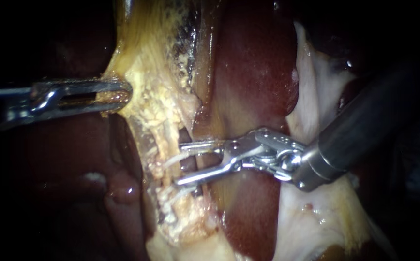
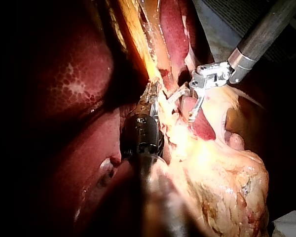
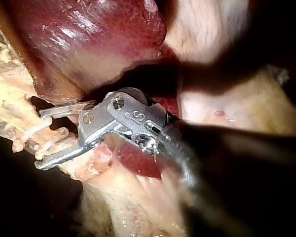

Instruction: Going back third clip left tube

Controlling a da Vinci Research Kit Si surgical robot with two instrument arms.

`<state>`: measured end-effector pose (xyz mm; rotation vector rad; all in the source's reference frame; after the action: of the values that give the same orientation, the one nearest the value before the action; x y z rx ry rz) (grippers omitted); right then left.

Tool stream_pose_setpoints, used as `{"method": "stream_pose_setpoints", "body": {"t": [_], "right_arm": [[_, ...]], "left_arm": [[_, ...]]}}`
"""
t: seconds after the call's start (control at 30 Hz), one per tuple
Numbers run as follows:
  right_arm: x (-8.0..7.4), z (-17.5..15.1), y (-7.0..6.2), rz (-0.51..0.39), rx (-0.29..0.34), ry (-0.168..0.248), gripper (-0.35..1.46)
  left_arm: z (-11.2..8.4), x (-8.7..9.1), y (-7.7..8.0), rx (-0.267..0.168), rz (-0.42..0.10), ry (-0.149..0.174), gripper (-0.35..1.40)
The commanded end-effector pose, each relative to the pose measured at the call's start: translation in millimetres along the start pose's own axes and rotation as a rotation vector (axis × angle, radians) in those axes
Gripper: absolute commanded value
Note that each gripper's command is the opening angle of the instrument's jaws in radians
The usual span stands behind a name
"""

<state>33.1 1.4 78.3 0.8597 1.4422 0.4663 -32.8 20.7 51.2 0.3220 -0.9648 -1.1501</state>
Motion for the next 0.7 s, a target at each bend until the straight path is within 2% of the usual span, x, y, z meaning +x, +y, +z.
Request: {"method": "stream_pose_setpoints", "body": {"t": [0.03,0.3,0.57,0.7], "right_arm": [[0.0,-0.4,-0.1,-0.005,0.001,-0.001,0.6],[0.1,-3.6,-1.7,-0.096,0.0,-0.006,0.6],[2.8,-8.0,-3.2,-0.215,-0.03,-0.068,0.6],[4.3,-10.0,-4.0,-0.252,-0.056,-0.083,0.6]], "left_arm": [[0.0,0.0,0.0,0.0,0.0,0.0,-0.35],[0.0,0.1,0.1,0.0,0.001,0.0,-0.35],[0.2,0.3,0.1,-0.001,0.002,-0.001,-0.35],[0.3,0.4,0.1,-0.001,0.002,-0.001,-0.35]]}}
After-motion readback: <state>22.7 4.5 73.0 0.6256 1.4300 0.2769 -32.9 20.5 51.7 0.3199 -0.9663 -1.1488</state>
